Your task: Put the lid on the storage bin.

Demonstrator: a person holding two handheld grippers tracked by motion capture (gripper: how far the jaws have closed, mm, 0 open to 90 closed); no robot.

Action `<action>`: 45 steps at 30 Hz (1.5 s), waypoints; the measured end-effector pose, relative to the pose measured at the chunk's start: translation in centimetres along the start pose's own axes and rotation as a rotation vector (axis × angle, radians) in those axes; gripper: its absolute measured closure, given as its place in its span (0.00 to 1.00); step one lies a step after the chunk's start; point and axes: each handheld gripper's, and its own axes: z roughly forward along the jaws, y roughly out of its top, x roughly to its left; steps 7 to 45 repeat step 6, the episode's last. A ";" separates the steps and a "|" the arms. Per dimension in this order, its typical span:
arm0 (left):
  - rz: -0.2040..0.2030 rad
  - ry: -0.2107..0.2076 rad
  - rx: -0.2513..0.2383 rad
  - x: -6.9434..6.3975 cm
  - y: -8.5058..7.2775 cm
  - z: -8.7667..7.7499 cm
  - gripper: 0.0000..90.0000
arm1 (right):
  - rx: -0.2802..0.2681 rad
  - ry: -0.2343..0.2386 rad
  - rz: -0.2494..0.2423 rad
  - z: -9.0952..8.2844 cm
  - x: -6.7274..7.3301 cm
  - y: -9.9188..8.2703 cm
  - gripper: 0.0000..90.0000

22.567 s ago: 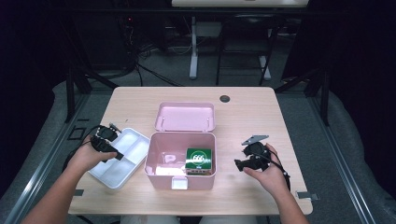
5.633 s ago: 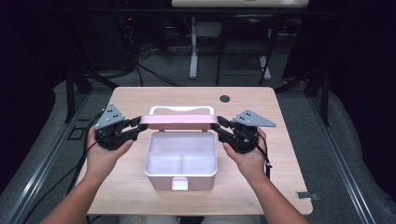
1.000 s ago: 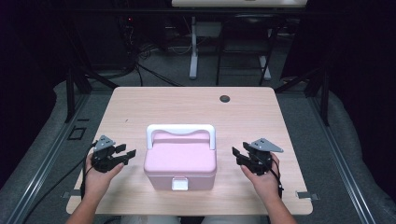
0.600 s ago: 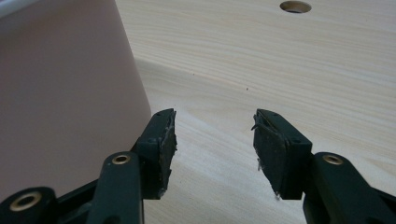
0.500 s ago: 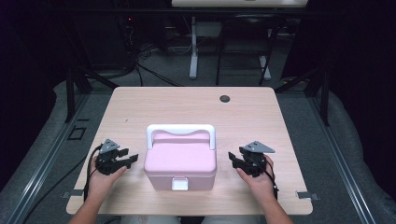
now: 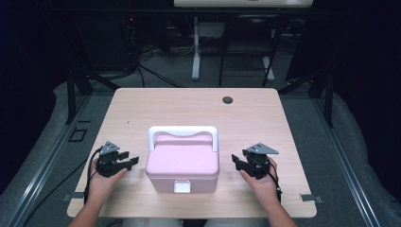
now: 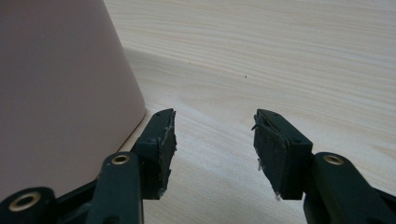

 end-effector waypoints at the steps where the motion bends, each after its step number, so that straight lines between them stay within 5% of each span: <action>1: -0.007 0.001 -0.010 0.0 0.0 0.0 0.51 | 0.001 0.000 0.002 0.0 0.0 0.0 0.53; 6: -0.042 -0.001 -0.034 0.4 0.0 -0.2 0.52 | 0.001 0.003 0.010 0.1 -0.1 -0.1 0.53; 45: -0.042 -0.001 -0.034 0.4 0.0 -0.2 0.52 | 0.001 0.003 0.010 0.1 -0.1 -0.1 0.53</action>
